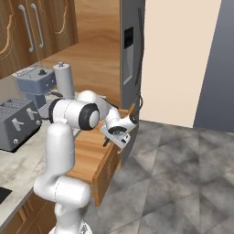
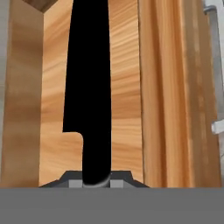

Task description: Pick up the metallic utensils from the counter and place them in the open drawer. Make sure not to pick up any wooden utensils.

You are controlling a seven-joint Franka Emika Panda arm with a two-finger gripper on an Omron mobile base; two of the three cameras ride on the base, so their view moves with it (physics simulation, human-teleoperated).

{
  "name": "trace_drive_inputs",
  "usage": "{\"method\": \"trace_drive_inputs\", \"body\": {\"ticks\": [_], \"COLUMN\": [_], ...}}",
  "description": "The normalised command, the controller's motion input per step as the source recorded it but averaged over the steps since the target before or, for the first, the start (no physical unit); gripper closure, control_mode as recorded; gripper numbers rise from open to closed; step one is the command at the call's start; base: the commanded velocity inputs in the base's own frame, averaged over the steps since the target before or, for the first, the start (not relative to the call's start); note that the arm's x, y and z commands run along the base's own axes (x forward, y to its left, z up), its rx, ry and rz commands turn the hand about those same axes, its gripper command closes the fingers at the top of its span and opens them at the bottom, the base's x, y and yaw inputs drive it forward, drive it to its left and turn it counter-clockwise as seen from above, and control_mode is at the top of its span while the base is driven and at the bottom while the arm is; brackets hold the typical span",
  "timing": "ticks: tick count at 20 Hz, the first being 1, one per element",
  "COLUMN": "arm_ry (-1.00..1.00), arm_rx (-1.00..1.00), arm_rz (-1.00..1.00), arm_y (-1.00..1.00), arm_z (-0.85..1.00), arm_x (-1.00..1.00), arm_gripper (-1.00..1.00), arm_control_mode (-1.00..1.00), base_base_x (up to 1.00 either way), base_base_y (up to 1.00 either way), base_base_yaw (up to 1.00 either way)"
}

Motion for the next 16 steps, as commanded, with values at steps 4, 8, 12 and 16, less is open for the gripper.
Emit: {"method": "trace_drive_inputs", "body": {"ticks": [4, 8, 12, 16], "arm_ry": [0.06, 0.08, 0.08, 0.10], "arm_rx": [0.00, 0.00, 0.00, 0.02], "arm_rz": [0.03, 0.03, 0.04, 0.02], "arm_y": [-1.00, -1.00, -1.00, -0.88], "arm_z": [-0.71, -0.75, -0.77, -0.46], "arm_x": [0.24, 0.21, 0.15, 0.12], "arm_gripper": [1.00, 1.00, 1.00, 1.00], "arm_control_mode": [-1.00, -1.00, -1.00, -1.00], "base_base_x": [0.00, 0.00, 0.00, 0.00], "base_base_y": [0.00, 0.00, 0.00, 0.00], "base_base_yaw": [0.00, 0.00, 0.00, 0.00]}}
